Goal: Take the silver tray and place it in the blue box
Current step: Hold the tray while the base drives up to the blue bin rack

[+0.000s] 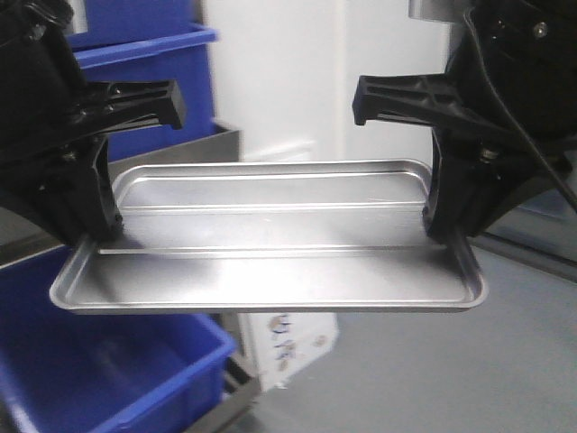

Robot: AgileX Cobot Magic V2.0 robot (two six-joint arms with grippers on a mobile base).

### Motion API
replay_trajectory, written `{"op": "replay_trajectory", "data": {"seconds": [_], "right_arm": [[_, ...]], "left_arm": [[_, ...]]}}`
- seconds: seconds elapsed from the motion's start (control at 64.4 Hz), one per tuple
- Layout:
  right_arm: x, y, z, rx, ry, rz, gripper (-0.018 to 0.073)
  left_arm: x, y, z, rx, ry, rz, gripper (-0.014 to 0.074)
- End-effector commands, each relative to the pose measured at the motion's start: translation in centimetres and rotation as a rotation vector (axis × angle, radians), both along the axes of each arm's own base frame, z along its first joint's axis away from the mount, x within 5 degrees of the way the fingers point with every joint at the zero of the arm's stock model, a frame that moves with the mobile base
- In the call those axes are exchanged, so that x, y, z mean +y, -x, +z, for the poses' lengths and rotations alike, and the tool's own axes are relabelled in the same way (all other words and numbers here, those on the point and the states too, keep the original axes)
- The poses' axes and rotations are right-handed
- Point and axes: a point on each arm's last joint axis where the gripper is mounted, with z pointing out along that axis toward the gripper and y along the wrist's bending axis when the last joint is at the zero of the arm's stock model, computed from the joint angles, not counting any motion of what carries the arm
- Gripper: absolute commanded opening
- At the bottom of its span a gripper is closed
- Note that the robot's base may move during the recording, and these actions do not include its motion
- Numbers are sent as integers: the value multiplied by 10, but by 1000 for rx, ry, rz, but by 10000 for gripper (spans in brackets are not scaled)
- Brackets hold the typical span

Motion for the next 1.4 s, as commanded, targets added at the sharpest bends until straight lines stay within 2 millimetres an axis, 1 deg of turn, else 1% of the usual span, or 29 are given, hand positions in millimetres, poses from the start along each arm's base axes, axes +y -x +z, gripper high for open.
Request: {"op": "replay_trajectory", "data": {"seconds": [0.0, 1.381], "right_arm": [[-5, 0, 16, -65, 9, 11, 57], [-5, 0, 16, -65, 9, 11, 57]], "left_arm": [[3, -1, 15, -58, 6, -3, -104], [3, -1, 15, -58, 6, -3, -104]]}}
